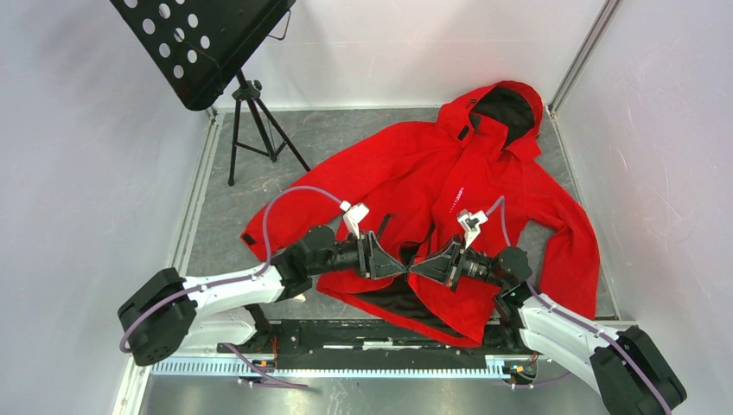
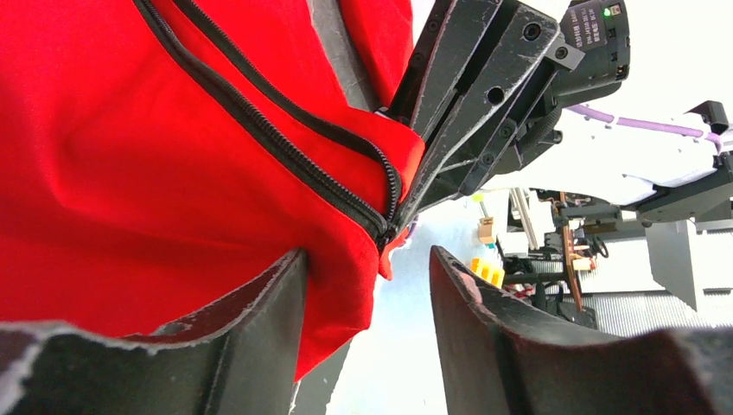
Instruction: Zip up the jacket
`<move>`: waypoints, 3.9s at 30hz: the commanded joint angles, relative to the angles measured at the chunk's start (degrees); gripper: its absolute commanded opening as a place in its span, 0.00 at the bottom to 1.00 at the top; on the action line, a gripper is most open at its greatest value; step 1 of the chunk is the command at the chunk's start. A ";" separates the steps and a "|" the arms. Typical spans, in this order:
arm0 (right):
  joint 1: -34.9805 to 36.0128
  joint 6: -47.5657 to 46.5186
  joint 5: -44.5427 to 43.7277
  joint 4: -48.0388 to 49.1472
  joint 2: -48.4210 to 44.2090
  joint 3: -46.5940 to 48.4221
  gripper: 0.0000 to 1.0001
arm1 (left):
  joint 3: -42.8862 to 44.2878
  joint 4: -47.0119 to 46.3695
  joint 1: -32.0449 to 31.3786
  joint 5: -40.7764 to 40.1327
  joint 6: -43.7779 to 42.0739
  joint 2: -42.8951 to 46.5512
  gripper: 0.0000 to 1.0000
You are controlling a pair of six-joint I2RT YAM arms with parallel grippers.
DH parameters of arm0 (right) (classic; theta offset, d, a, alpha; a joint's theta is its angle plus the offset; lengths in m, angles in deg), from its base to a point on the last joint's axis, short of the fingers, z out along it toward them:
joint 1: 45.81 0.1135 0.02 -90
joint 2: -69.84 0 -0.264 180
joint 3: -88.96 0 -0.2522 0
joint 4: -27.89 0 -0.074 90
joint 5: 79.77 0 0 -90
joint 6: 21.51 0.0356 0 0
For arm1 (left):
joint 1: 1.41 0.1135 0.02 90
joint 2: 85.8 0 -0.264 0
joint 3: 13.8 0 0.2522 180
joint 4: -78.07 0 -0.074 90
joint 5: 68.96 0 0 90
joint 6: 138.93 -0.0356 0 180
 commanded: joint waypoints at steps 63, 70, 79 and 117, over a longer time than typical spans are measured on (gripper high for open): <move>15.69 -42.74 -32.48 -75.44 -8.49 31.35 0.77 | -3.46 -22.39 4.34 27.37 11.64 -26.35 0.02; 39.28 -53.21 -44.18 -63.76 -12.35 27.38 0.75 | -3.42 -22.43 4.52 27.67 11.74 -26.22 0.02; 66.66 -76.33 -63.56 -47.99 -10.91 14.61 0.84 | -4.13 -22.62 4.87 28.13 11.97 -25.46 0.02; 73.86 -101.69 -74.81 -19.80 6.48 3.83 0.36 | -4.92 -23.61 4.98 28.30 12.90 -23.56 0.02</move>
